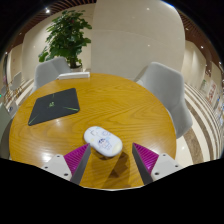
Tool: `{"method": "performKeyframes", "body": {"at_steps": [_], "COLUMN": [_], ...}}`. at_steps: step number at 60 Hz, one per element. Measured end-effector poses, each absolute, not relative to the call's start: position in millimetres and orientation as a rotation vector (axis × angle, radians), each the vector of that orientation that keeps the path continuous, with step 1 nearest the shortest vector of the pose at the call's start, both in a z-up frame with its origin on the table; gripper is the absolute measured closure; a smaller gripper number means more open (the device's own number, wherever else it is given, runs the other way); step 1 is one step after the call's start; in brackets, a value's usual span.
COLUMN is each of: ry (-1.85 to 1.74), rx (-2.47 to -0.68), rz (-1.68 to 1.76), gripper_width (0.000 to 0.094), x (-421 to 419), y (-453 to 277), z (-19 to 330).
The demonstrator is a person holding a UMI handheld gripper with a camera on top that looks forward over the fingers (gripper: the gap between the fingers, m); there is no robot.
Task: Arrange mouse
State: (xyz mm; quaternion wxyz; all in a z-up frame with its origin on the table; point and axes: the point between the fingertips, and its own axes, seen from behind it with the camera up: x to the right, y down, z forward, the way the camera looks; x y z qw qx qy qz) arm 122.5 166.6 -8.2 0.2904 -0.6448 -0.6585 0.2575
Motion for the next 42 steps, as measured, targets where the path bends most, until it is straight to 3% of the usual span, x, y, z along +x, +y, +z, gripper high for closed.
{"method": "performKeyframes", "body": {"at_steps": [16,17,22,34,42], "ry": [-1.781,-1.782,-1.805,-1.803,-1.738], "rx": [-1.731,-1.737,-1.733,-1.712,-1.749], "rz": [0.722,0.723,0.729,0.663,0.678], "gripper_width": [0.0071,0.0093,0.0438,0.0539,0.0558], "x": [72.5,71.4,67.7,66.1,45.6], "y": [167.2,166.4,161.2,164.4,153.9], "z": [-20.3,-20.5,-20.9,-17.0,12.3]}}
